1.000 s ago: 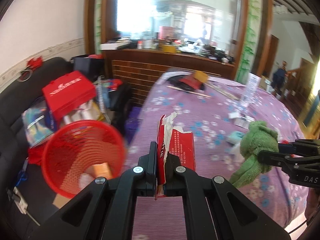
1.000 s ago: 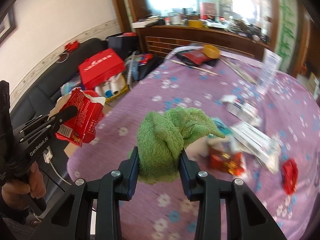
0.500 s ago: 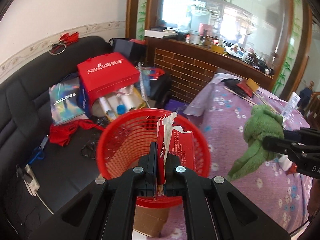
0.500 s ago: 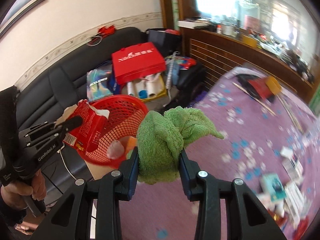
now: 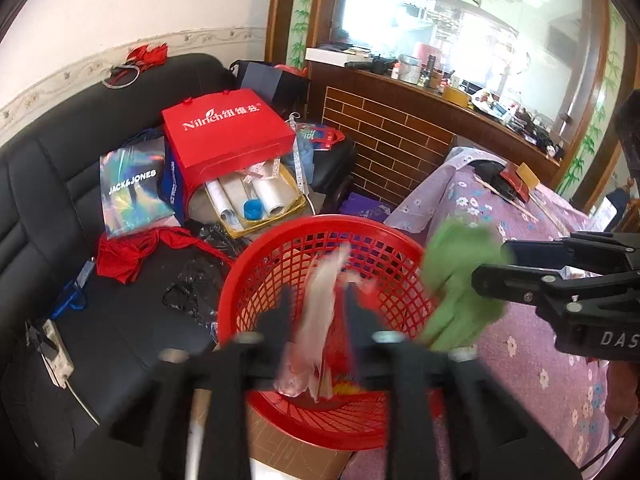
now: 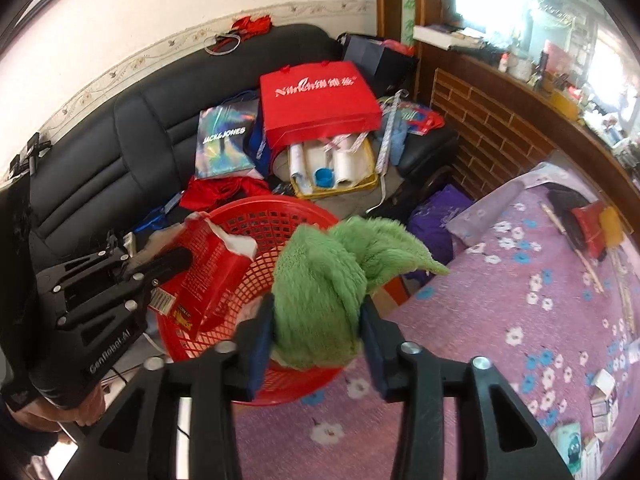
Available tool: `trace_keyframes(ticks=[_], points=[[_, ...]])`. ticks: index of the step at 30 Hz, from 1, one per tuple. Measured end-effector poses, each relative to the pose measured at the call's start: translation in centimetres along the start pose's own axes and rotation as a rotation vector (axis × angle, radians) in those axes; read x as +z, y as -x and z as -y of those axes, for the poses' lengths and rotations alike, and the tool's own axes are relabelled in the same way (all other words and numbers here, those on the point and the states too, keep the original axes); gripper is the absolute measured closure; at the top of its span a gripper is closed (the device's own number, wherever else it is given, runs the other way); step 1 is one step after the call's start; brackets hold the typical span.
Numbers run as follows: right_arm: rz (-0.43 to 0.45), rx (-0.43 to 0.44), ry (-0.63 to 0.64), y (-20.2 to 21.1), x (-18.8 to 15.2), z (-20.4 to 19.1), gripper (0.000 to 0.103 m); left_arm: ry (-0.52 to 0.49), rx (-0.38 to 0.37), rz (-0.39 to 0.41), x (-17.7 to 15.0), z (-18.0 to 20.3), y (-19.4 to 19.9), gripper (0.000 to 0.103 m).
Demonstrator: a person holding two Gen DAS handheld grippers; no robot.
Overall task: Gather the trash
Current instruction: 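Open both tools over the red basket to drop the bag and towel, then move both open tools back over the table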
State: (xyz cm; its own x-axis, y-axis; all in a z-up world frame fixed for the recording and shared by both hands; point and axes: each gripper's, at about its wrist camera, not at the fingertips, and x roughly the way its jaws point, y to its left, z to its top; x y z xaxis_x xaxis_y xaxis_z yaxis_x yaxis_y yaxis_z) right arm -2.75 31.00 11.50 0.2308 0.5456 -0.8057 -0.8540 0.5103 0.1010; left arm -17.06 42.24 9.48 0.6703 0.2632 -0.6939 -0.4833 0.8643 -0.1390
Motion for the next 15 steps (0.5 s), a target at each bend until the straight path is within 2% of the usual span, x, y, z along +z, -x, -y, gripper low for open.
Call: trace_keyframes(ticks=[1,8,15], points=[[0.022,0.002,-0.008,0.5,0.1,0.1,0.046,0.008,0.004,0.011,0.0,-0.1,0.2,0.059],[0.091,0.002,-0.06,4.3,-1.6,0.9,0.046,0.004,-0.021,0.032,-0.3,0.9,1.5,0.056],[0.059,-0.02,-0.203,6.8,-7.9,3.4,0.045,-0.079,-0.092,0.014,-2.2,6.2,2.8,0.053]])
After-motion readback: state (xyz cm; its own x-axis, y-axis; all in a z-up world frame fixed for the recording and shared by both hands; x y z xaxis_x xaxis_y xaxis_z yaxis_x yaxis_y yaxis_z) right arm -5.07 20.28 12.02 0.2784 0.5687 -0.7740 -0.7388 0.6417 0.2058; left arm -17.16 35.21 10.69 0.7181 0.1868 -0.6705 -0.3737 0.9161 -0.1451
